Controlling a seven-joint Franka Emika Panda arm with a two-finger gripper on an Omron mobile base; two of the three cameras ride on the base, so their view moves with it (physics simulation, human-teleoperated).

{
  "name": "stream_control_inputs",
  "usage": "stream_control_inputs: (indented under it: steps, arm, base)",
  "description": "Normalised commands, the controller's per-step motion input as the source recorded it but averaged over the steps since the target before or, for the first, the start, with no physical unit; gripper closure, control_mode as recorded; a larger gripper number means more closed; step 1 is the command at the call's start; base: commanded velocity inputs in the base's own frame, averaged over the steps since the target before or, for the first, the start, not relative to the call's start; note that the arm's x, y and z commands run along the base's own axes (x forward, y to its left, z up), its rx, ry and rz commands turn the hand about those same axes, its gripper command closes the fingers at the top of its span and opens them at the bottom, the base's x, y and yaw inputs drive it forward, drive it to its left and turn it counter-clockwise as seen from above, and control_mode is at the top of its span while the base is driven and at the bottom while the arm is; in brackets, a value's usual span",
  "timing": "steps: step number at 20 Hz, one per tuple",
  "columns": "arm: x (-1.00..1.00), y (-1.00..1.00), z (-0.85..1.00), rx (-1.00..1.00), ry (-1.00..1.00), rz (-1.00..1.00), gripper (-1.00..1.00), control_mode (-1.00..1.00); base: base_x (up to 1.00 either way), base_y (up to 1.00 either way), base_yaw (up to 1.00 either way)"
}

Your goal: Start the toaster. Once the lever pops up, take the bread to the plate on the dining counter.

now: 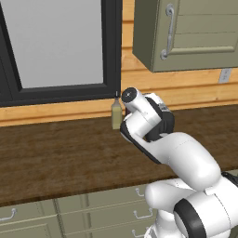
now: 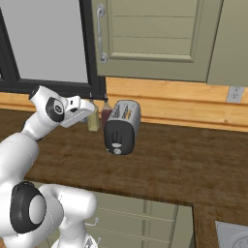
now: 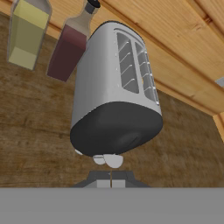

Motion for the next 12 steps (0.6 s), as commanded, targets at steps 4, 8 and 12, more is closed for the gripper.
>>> stream_control_inputs:
  steps: [4, 8, 12]
  arm:
    - [0.0, 0.0, 0.0, 0.0, 0.0, 0.0, 1.0, -1.0]
    - [0.0, 0.0, 0.0, 0.0, 0.0, 0.0, 1.0, -1.0]
    - [0.0, 0.0, 0.0, 0.0, 0.0, 0.0, 1.0, -1.0]
  base:
    - [0.0, 0.0, 0.0]
    - [0.0, 0.0, 0.0]
    - [0.0, 0.0, 0.0]
